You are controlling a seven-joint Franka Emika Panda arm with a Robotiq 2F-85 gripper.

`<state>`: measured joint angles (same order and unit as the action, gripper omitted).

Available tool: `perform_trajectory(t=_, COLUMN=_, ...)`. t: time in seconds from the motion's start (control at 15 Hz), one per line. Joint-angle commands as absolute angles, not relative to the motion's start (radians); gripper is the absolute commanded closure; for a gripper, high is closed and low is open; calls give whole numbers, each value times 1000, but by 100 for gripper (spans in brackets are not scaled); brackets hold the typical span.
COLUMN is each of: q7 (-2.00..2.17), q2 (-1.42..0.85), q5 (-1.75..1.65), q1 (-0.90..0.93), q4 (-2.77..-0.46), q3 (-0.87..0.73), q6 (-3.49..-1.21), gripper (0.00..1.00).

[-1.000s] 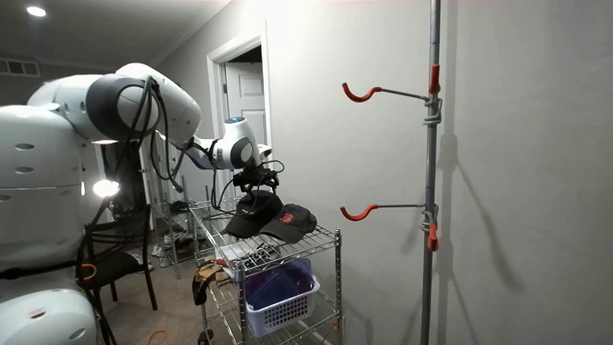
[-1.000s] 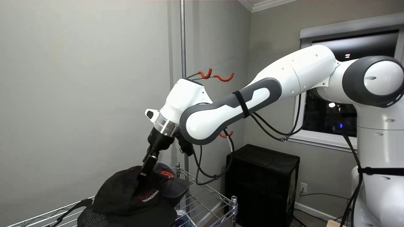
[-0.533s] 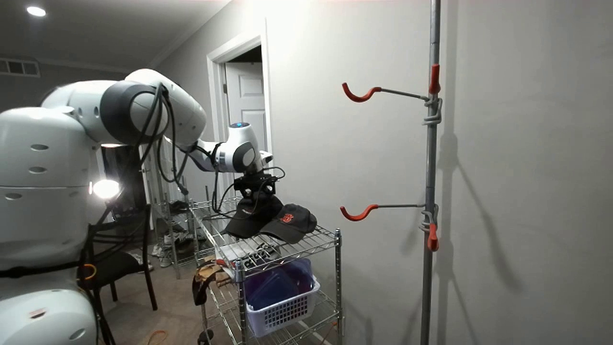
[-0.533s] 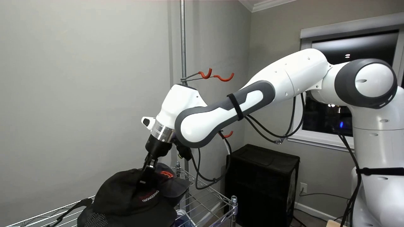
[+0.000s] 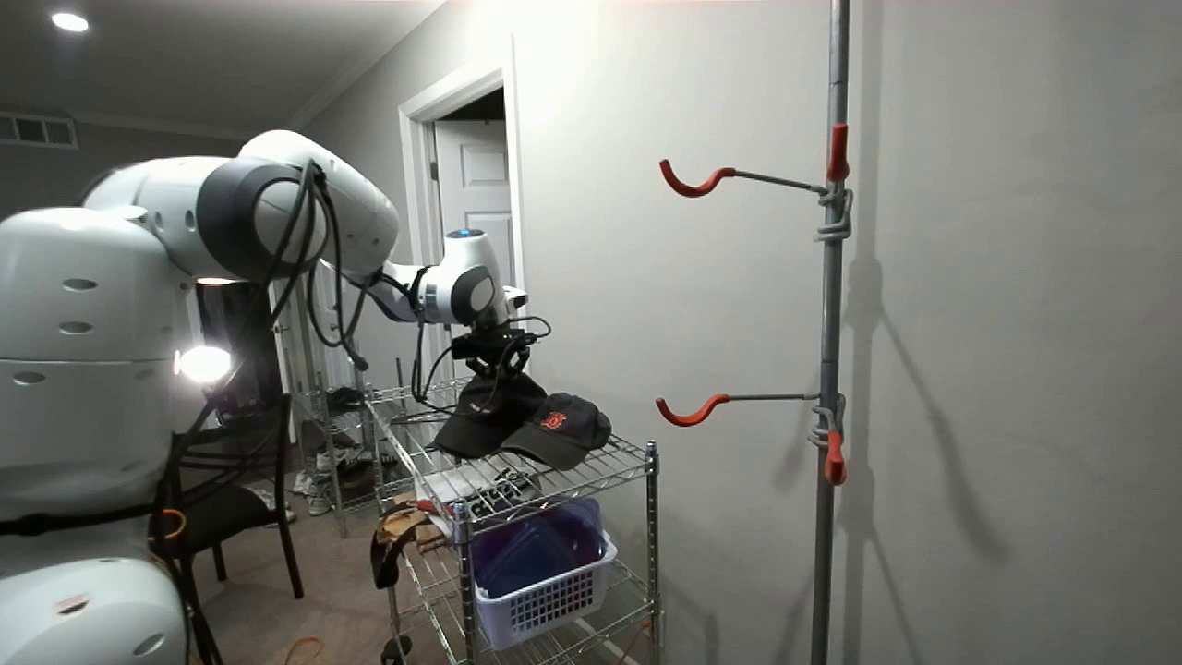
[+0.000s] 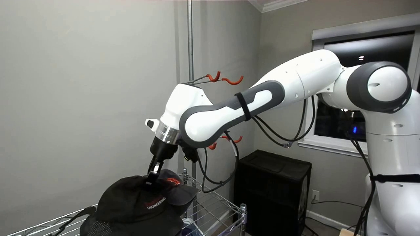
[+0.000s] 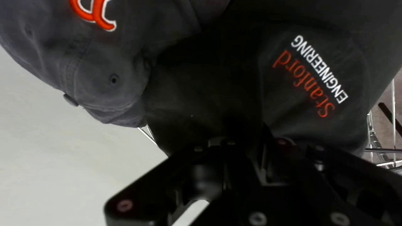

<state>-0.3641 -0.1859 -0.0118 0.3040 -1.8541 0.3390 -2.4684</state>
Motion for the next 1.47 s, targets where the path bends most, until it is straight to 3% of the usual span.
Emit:
perform_trajectory(t=0.0, q7=-407, q2=-170, q5=-2, q1=294, q4=-1823, q3=344, q6=-2414, gripper=99)
perform_trajectory(t=0.73, q7=-376, q2=-28, q5=-263, q1=344, q4=-1605, q3=337, q6=-1943, gripper=98)
perform_trajectory(t=1.4, q7=-349, q2=251, q5=-283, q1=258, q4=-1807, q3=243, q6=-1675, gripper=98)
